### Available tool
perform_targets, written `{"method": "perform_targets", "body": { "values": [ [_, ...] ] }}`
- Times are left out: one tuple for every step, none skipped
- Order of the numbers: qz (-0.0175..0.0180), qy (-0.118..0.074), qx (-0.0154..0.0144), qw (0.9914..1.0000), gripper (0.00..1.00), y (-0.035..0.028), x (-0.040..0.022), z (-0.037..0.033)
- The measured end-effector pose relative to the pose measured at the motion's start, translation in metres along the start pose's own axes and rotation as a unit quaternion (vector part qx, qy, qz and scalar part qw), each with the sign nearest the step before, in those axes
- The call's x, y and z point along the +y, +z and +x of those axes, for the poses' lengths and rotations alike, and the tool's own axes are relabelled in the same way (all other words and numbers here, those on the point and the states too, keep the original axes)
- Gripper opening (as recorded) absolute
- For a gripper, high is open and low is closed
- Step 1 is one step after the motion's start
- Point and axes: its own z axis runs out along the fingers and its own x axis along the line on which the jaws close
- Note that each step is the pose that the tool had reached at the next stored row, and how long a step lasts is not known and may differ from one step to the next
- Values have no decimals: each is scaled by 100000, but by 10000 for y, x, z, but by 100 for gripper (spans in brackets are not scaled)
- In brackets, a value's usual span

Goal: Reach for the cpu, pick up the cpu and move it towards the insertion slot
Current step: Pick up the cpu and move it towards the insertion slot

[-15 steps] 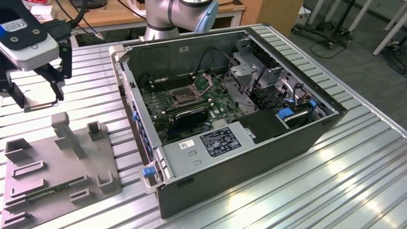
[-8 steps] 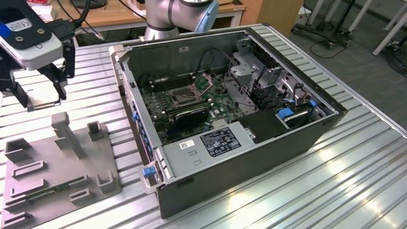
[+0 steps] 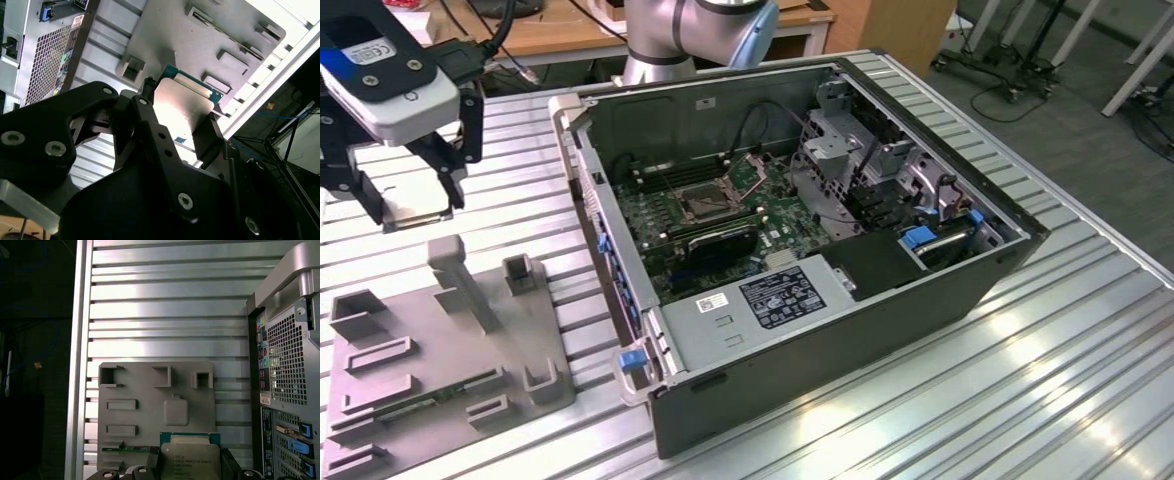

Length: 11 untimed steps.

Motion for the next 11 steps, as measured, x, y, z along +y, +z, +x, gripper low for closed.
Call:
{"method": "perform_targets", "body": {
  "values": [
    [-1, 2, -1, 100000, 55, 0, 0, -1],
    [-4, 8, -4, 100000, 55, 1, 0, -3],
    [-4, 7, -3, 100000, 55, 1, 0, -5],
    [3, 6, 4, 100000, 55, 0, 0, -7],
    [-1, 3, 0, 100000, 55, 0, 0, -10],
    [-2, 3, -4, 100000, 55, 1, 0, -14],
    [-1, 2, 0, 100000, 55, 1, 0, -17],
    [-1, 2, -1, 100000, 55, 1, 0, -21],
    [1, 2, 3, 100000, 55, 1, 1, -25],
    [-2, 2, -1, 100000, 55, 2, 0, -29],
    [2, 3, 1, 100000, 55, 2, 0, -34]
  ]
}}
